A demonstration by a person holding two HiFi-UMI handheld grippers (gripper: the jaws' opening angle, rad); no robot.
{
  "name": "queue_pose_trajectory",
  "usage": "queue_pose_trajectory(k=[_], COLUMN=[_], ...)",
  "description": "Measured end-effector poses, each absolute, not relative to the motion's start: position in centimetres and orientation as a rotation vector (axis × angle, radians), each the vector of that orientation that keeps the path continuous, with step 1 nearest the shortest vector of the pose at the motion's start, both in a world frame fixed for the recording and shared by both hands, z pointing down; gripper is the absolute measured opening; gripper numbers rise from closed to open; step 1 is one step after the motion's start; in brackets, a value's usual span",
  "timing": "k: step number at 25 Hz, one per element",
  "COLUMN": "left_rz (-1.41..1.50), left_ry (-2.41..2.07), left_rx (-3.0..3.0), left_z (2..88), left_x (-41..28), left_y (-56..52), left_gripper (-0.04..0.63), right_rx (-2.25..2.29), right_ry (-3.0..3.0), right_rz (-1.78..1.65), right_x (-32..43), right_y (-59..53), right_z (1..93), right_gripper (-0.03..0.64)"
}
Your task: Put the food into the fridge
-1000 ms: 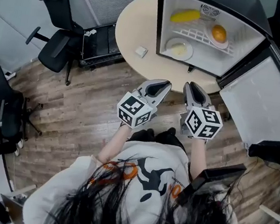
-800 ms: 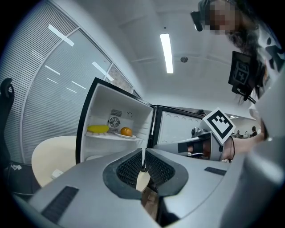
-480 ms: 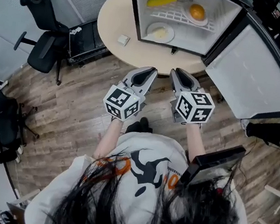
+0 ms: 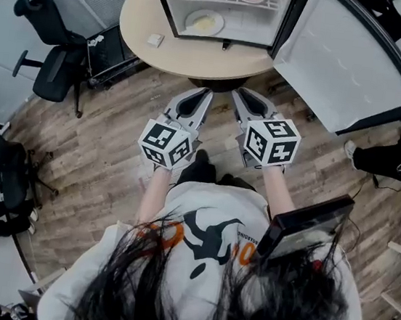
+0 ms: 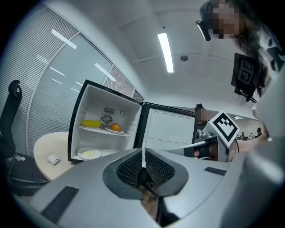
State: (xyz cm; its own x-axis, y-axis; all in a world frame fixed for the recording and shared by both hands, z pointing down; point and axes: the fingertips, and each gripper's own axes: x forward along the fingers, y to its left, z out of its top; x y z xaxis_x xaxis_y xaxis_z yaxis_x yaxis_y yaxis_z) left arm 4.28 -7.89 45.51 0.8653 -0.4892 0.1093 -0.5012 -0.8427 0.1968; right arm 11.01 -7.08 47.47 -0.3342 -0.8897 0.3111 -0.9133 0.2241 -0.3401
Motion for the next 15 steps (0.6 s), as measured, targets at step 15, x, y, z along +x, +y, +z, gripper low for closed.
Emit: queue_pose_trajectory(k=[15], left_rz=[0.091], left_ry=[-0.786], left_rx=[2.827], left_z=[45.3], left_x=[3.5], left_y=[-3.1], left_gripper=[0.02], right_rx=[1.762], right_ry=[-2.45], right_rz=[0.739], right_x=[10.1], right_y=[-2.5], right_z=[47.4], right_gripper=[0.058])
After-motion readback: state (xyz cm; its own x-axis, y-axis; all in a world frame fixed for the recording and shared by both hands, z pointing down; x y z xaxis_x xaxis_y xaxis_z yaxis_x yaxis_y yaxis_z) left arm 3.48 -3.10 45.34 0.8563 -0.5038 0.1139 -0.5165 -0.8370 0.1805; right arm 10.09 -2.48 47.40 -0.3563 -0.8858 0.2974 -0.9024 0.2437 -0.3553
